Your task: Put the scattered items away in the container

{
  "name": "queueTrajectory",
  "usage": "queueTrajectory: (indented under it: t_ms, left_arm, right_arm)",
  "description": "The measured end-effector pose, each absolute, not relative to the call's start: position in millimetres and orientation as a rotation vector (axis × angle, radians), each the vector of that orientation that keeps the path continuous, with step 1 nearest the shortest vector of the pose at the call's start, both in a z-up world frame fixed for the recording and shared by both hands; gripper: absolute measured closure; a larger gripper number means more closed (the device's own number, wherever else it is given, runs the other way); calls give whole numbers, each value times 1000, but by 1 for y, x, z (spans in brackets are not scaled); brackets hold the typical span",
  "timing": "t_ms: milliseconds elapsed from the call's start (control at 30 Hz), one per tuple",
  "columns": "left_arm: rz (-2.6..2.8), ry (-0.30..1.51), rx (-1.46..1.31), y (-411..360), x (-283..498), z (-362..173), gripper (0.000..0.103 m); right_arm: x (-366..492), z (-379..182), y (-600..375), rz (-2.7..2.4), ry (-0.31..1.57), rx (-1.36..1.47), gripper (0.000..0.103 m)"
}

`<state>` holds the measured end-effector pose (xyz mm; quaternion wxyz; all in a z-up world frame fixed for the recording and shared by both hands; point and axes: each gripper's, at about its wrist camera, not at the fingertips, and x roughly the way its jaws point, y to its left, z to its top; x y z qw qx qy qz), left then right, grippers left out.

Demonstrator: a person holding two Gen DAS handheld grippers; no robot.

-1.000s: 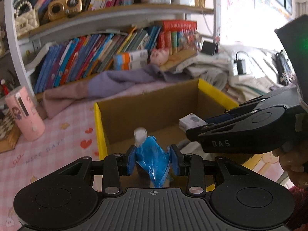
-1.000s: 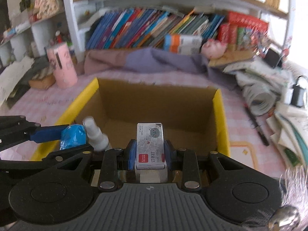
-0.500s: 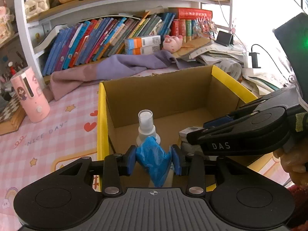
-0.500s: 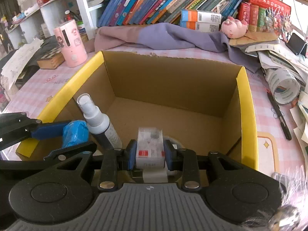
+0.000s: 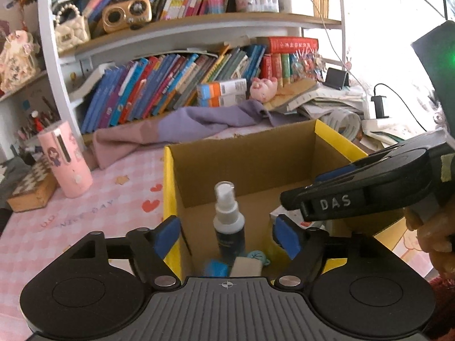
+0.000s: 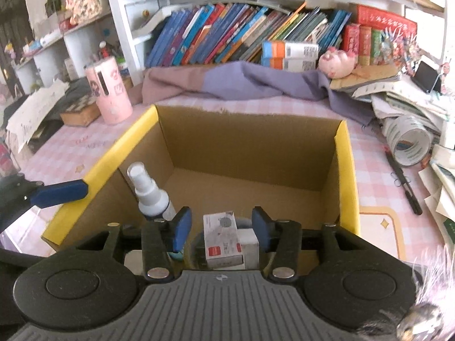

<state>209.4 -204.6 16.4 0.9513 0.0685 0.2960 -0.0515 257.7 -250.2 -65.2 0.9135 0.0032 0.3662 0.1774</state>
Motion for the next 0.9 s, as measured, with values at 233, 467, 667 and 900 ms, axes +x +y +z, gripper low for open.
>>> queueTrajectory:
  t_ms: [233, 467, 667, 900]
  left_arm:
    - [-37, 540, 130, -188, 186, 28, 3]
    - [13, 502, 85, -162, 159, 37, 0]
    - [24, 505, 71, -144, 135, 37, 0]
    - [45, 512, 45, -123, 100, 34, 0]
  right_arm:
    - [241, -55, -245, 329, 705, 33, 41]
    - [216, -47, -229, 305, 669, 33, 34]
    - [187, -45, -211, 280, 660, 23, 30]
    - [146, -45, -193, 250, 654, 11, 26]
